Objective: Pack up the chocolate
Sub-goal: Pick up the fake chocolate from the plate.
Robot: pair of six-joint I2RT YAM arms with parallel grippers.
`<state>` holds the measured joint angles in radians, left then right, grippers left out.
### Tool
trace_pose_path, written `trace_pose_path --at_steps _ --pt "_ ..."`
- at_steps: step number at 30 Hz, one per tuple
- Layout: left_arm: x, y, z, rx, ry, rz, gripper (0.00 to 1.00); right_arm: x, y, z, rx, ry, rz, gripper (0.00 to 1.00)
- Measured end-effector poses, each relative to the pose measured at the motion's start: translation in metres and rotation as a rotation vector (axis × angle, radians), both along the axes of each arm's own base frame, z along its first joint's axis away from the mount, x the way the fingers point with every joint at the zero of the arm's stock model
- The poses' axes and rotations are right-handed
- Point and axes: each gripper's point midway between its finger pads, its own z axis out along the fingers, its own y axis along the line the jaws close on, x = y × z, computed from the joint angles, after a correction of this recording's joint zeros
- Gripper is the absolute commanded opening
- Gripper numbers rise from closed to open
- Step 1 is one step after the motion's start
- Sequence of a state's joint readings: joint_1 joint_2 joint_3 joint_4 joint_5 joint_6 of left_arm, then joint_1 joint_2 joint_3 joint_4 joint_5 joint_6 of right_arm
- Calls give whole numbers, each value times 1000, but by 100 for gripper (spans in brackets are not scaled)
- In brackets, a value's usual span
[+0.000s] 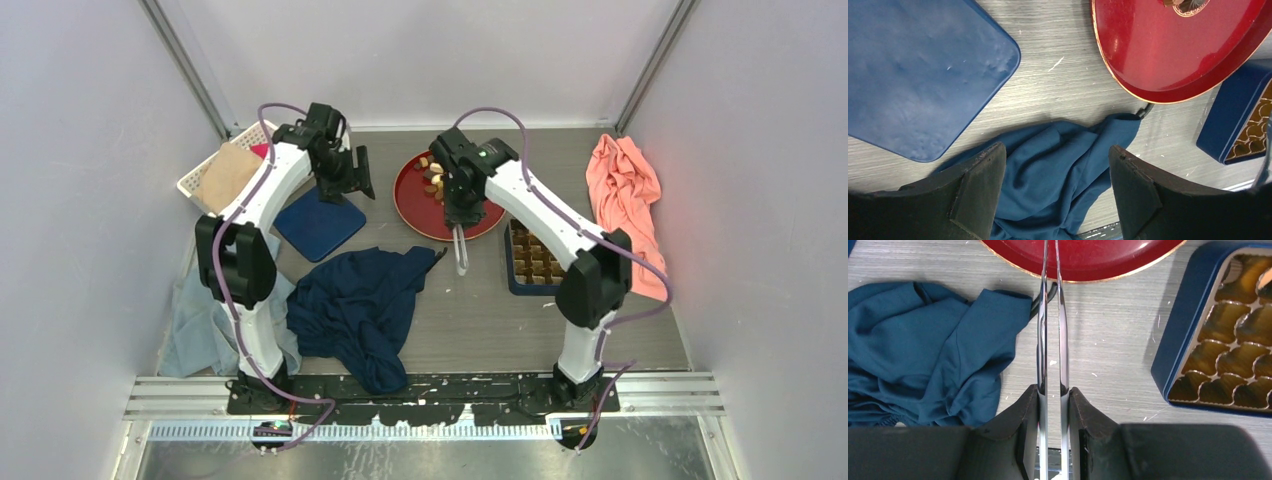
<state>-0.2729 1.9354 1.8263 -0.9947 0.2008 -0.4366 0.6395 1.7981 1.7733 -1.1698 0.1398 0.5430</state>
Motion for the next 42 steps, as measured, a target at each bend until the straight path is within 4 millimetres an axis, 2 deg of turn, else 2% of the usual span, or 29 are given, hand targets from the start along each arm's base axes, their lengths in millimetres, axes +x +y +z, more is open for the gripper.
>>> trace_pose_path --at_steps 4,8,11,15,27,37,42 --pt "-2 4 3 14 -13 10 76 12 3 -12 -27 55 18 28" --pt "-7 9 4 21 -19 19 76 16 -1 -25 -40 102 12 37" --pt "-7 13 6 22 -24 28 75 20 -6 -27 -42 120 -2 45" --pt "-6 17 8 21 -29 40 75 27 -11 -26 -40 125 -14 48" --pt "-5 18 8 19 -29 48 75 41 -10 -43 -52 156 -5 49" --pt "-3 18 8 15 -26 64 75 51 -11 -92 -83 263 -3 50" --pt "2 17 11 11 -35 68 75 60 -13 -102 -84 273 -13 50"
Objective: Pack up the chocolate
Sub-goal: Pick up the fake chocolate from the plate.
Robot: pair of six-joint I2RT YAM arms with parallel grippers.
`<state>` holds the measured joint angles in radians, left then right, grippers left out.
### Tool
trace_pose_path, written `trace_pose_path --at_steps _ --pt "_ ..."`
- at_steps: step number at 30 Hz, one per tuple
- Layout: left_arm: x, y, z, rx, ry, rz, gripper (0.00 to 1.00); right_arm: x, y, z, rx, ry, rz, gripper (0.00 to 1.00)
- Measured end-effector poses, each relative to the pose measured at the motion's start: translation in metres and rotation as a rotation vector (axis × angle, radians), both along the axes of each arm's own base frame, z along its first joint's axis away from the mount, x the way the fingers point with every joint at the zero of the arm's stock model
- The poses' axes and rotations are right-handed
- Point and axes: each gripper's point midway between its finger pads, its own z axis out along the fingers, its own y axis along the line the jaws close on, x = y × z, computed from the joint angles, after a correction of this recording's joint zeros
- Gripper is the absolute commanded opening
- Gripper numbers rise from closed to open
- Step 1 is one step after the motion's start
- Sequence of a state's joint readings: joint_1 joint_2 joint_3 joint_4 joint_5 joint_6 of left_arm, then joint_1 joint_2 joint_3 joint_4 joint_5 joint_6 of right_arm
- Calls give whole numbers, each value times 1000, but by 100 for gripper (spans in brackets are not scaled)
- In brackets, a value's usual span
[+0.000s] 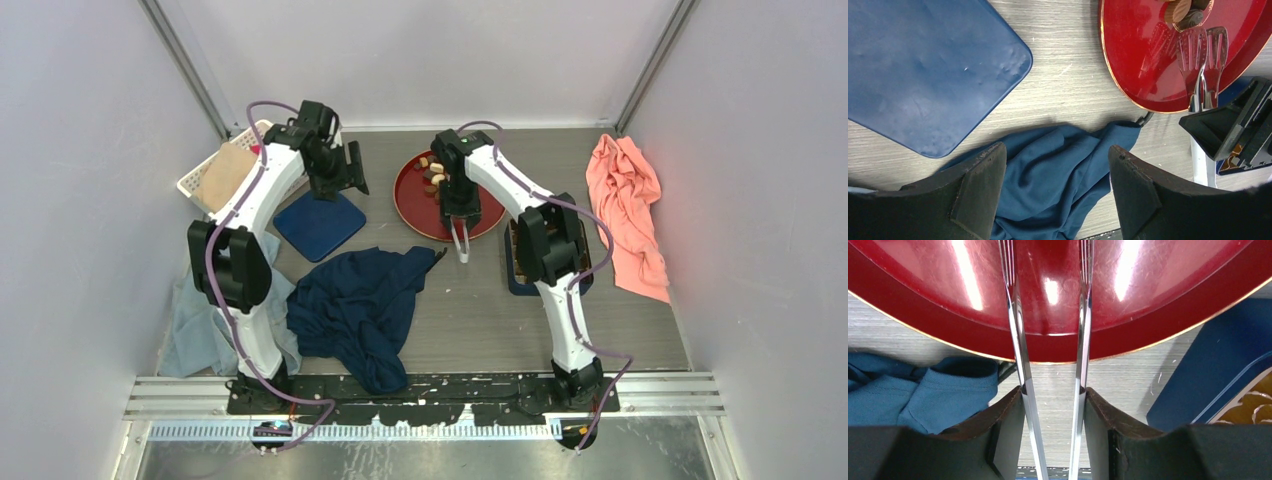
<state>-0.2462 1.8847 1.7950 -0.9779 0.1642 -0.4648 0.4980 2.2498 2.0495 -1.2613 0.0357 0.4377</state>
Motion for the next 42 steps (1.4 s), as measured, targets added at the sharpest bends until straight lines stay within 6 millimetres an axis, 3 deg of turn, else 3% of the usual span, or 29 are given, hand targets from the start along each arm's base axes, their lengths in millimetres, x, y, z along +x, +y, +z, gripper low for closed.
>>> trace_pose_path --at_steps 9,21,29,42 --pt "11 -3 -2 -2 -3 3 75 20 4 -3 14 -26 7 51" --pt "19 -5 -2 -4 -7 4 75 28 4 -21 5 6 6 51" --pt "23 -4 0 -7 -13 12 75 33 6 -19 7 -1 19 50" --pt "24 -2 -5 -6 -2 15 75 34 6 -25 -3 15 29 31"
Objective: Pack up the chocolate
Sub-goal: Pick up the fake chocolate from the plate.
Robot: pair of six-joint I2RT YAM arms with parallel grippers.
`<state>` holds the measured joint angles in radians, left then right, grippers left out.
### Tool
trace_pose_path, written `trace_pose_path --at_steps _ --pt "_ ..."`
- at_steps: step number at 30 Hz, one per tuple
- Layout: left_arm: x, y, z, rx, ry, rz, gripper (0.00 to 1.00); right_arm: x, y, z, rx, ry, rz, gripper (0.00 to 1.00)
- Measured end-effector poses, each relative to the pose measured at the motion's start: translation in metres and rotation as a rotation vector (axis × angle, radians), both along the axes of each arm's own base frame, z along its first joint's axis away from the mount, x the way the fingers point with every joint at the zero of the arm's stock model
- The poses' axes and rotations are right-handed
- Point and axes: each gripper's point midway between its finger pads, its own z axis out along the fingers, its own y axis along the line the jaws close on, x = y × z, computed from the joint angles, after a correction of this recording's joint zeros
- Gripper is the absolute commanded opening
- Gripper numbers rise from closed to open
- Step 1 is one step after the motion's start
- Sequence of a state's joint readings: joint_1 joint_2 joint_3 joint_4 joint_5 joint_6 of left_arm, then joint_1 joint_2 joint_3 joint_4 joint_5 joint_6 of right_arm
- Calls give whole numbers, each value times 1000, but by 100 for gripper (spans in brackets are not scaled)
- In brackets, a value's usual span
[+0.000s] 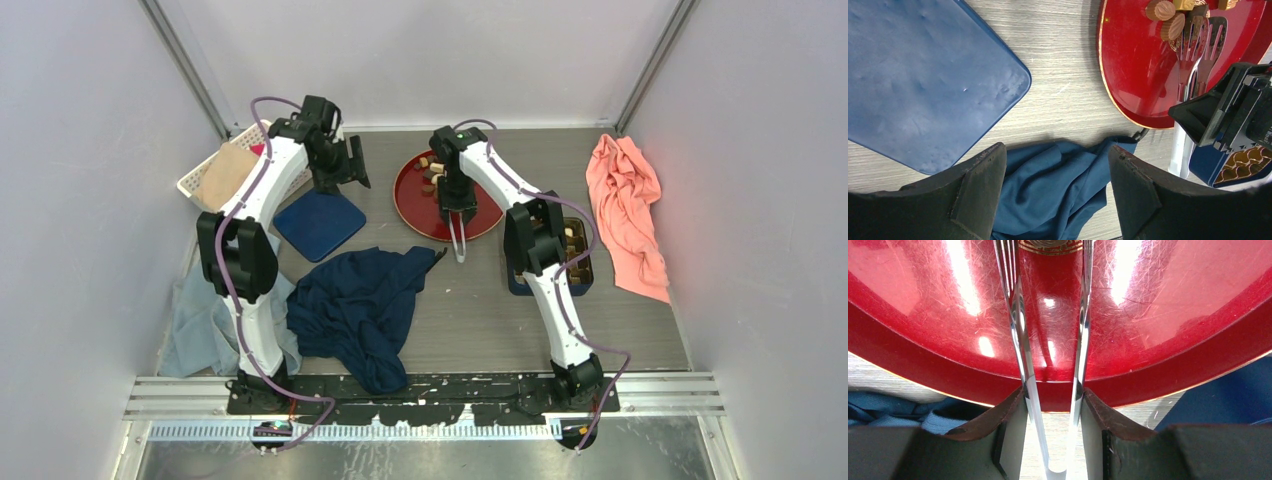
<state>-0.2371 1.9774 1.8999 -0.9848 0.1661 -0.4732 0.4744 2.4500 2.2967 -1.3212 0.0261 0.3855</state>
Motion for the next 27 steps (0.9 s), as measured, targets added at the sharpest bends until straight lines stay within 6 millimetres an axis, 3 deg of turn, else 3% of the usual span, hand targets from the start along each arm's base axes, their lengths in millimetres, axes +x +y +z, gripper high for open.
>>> trace_pose_path --at_steps 8,19,27 --pt "3 -3 -2 -13 8 5 75 -1 -3 5 -11 -6 10 25" --pt "2 -4 -3 -21 13 4 75 -11 -12 47 0 -59 12 23" --pt "2 -5 -3 -24 14 4 75 -18 -15 53 -2 -56 12 23"
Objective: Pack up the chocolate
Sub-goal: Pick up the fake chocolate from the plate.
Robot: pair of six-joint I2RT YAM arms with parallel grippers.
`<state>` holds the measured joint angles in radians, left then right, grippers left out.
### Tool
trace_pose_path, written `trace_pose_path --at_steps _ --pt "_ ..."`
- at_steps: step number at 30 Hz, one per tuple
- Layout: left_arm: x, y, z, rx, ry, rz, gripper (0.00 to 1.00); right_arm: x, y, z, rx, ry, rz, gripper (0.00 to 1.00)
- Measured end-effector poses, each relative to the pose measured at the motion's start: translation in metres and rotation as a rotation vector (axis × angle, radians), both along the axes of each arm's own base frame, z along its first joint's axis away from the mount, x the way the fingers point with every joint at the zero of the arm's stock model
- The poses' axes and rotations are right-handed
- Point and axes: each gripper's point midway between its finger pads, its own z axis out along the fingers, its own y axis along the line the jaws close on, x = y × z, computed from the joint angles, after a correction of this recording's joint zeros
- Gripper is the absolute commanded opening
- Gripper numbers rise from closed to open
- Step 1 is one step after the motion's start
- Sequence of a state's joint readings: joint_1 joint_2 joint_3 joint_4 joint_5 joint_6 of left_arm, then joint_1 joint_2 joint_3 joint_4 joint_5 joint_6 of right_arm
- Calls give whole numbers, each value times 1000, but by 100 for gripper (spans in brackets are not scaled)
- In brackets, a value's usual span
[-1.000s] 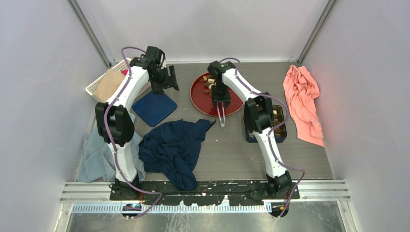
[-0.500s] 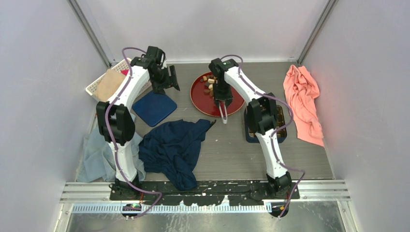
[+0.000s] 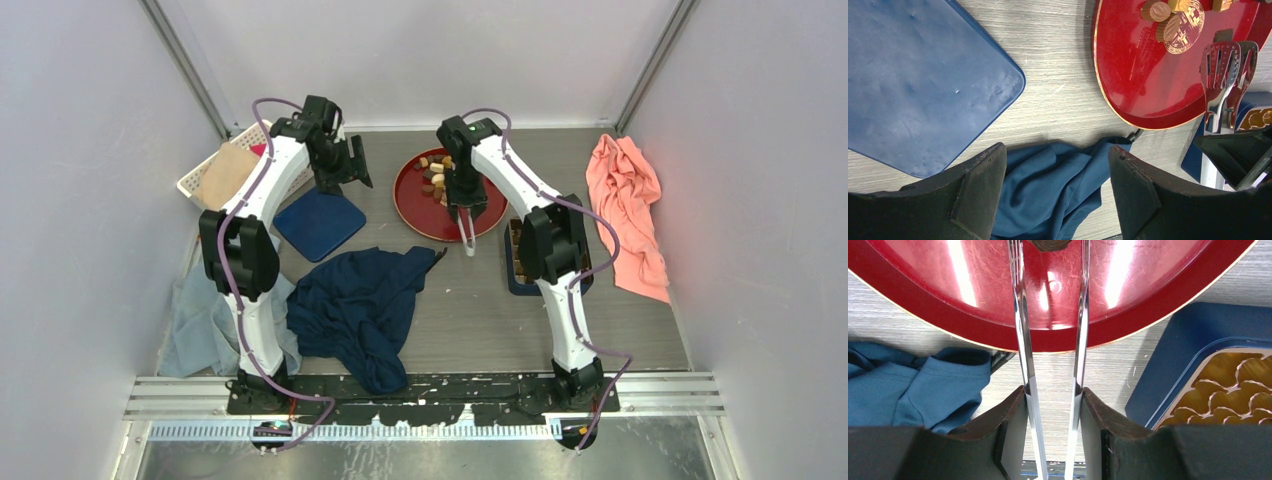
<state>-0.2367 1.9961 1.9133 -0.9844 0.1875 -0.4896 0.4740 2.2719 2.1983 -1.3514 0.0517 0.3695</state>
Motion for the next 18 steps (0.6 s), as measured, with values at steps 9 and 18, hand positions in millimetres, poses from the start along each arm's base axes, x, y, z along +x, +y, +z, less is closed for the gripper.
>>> trace_pose_path --at_steps 9,18 --pt "0 0 -1 0 1 0 75 -16 -6 -16 -21 64 1 42" --pt "-2 1 -4 3 12 0 75 -19 -7 -22 -26 81 1 48"
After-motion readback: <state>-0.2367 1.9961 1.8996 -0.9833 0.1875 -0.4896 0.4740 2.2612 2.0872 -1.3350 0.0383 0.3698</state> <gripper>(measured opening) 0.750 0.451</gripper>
